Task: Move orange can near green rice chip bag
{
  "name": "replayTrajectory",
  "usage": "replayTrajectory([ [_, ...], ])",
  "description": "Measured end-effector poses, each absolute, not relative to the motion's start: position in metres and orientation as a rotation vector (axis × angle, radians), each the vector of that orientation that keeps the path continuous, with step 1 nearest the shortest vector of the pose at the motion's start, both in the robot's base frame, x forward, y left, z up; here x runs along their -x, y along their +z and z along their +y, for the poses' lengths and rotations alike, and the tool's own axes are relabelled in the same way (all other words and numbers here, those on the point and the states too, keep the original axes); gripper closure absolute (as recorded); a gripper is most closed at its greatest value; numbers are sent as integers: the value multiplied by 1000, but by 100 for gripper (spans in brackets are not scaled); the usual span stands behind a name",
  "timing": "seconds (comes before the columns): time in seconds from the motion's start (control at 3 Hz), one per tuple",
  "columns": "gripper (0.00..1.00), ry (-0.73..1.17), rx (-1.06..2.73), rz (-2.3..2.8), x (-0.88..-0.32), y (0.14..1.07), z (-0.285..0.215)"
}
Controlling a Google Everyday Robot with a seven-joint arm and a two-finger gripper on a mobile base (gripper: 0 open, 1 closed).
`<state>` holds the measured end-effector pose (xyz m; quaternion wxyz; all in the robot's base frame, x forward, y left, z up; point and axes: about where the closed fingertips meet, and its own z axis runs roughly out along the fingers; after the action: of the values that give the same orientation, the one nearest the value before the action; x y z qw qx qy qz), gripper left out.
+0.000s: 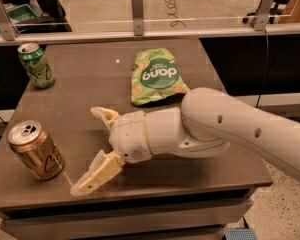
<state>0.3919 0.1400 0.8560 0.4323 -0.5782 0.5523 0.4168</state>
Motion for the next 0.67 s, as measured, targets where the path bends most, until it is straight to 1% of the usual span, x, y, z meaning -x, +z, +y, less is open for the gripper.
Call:
replayTrajectory([
  [0.67,0,1111,1337,1252,-399,855,205],
])
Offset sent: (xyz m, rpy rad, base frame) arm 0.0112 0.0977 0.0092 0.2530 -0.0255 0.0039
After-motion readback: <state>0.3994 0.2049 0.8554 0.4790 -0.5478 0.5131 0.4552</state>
